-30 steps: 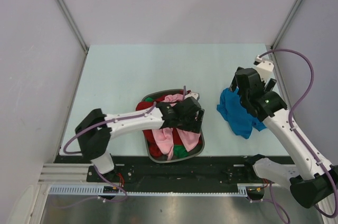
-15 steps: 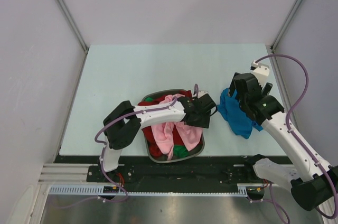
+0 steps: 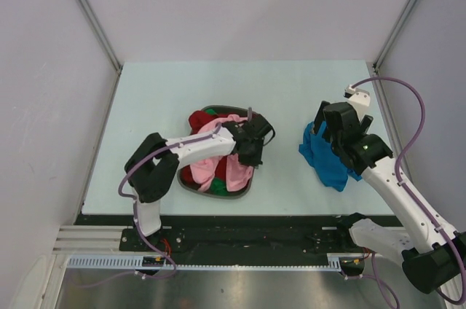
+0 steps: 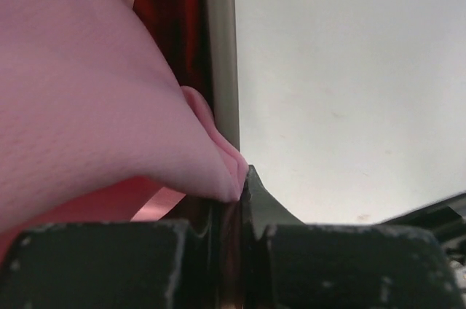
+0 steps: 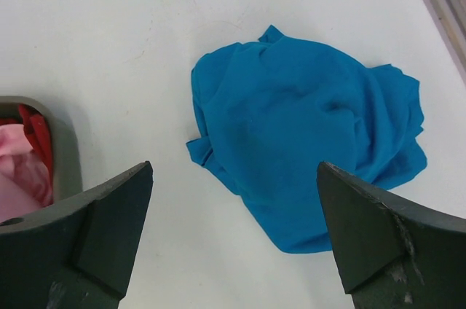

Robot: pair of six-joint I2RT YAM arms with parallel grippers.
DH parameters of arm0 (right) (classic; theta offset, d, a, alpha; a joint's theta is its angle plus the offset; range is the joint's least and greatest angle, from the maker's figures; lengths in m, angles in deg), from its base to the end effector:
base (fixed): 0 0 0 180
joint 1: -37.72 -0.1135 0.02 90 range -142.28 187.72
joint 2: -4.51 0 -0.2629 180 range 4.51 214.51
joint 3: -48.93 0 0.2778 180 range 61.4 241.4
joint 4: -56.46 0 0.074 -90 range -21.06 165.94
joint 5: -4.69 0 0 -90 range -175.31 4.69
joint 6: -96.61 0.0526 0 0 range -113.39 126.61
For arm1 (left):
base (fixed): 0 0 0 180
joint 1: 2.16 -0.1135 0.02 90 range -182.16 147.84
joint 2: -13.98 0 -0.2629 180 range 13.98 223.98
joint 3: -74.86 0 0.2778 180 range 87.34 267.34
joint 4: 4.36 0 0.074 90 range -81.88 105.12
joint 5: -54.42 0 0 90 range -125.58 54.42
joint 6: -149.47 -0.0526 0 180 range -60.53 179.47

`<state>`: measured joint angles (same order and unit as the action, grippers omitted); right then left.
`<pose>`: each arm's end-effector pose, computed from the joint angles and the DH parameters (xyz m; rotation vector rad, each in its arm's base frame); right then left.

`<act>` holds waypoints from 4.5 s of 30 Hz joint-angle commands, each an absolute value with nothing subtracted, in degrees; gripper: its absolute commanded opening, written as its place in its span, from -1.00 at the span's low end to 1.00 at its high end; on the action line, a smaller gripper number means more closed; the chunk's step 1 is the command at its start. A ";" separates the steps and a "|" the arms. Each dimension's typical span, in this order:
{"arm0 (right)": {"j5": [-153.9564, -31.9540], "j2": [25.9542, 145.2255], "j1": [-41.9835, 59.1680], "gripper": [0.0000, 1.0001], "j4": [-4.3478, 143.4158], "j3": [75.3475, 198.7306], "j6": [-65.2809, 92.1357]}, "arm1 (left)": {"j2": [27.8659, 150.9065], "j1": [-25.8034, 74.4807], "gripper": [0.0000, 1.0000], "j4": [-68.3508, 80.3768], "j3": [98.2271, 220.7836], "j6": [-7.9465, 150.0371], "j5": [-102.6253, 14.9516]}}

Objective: Fold and stack the t-shirts

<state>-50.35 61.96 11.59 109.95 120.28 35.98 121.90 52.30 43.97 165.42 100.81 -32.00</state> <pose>0.2274 0.0780 0.3272 0.3705 2.0903 -0.1250 0.2457 -0.3383 0.1655 0.2996 2.7697 -0.3868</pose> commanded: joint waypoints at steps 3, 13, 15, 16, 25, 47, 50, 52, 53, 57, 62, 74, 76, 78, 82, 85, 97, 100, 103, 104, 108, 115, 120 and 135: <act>-52.88 61.64 11.35 0.99 105.42 119.59 38.78 | 122.86 38.28 -1.00 57.93 174.59 86.46 -33.47; -54.03 64.45 8.63 0.99 101.55 119.59 40.62 | 137.97 22.46 -1.00 67.36 192.27 75.65 -24.25; -54.03 65.41 8.54 1.00 100.76 119.59 40.28 | 140.62 20.17 -1.00 67.01 194.73 74.76 -23.89; -54.03 65.85 8.63 0.99 100.15 119.59 39.93 | 141.94 19.38 -1.00 67.44 195.87 74.15 -23.19; -51.91 70.60 13.81 0.99 99.08 119.59 35.97 | 153.29 12.35 -1.00 70.26 207.83 68.17 -4.46; -55.88 69.11 12.33 0.99 103.73 119.68 32.37 | 142.50 4.42 1.00 70.26 213.65 73.52 -23.55; -54.64 70.51 9.16 1.00 108.83 119.50 33.24 | 135.81 12.23 1.00 71.75 208.83 74.40 -19.95; -53.59 72.00 6.79 1.00 111.11 119.33 34.20 | 129.86 18.71 1.00 71.05 202.78 75.55 -17.30; -53.41 73.66 6.09 0.99 111.21 118.63 34.30 | 127.82 20.93 0.99 69.31 200.39 76.07 -16.86; -53.41 78.50 4.50 0.99 109.73 117.66 34.47 | 118.15 28.76 1.00 62.80 187.74 80.80 -22.64; -56.75 85.09 5.37 0.89 104.63 117.22 35.08 | 106.38 34.31 0.99 49.37 167.52 86.53 -30.38; -62.02 98.28 7.31 0.38 96.01 117.04 38.69 | 96.07 35.28 0.99 39.58 148.42 89.26 -34.87; -61.85 99.43 8.10 0.30 95.05 117.13 38.78 | 95.37 35.28 0.99 39.23 147.63 89.17 -34.87; -60.89 100.66 8.45 0.19 94.26 117.13 38.69 | 95.28 35.19 0.99 39.06 147.45 89.00 -34.79; -57.81 100.75 8.80 0.00 94.16 117.13 37.99 | 95.80 35.28 1.00 38.27 147.45 88.30 -35.14; -55.09 99.87 9.33 -0.04 94.69 117.13 36.94 | 96.07 35.28 1.00 37.57 147.10 88.29 -35.14; -51.83 102.41 12.32 -1.00 93.73 117.13 35.35 | 96.33 35.28 0.99 36.24 145.87 89.26 -37.34; -51.39 99.89 9.96 -1.00 92.85 117.48 34.92 | 95.89 35.28 0.99 37.03 145.70 89.09 -36.72; -49.55 94.97 3.63 -1.00 93.98 120.45 33.77 | 94.40 35.37 0.99 38.08 145.70 89.17 -35.84; -49.54 93.99 2.14 -1.00 96.77 124.90 33.68 | 93.88 35.37 1.00 38.44 145.87 89.35 -35.75; -47.36 90.21 -7.77 -1.00 104.78 141.97 30.44 | 90.37 35.37 1.00 40.63 146.92 89.70 -33.64; -35.06 83.26 -15.54 -1.00 118.65 170.45 23.93 | 82.54 35.37 0.99 43.97 146.84 90.22 -31.62; -25.29 77.56 -15.46 -1.00 122.46 171.45 23.75 | 78.06 35.28 1.00 44.85 146.84 90.32 -31.36; -31.17 67.80 6.08 0.99 133.28 146.07 38.60 | 74.89 35.28 1.00 41.78 141.31 91.37 -34.52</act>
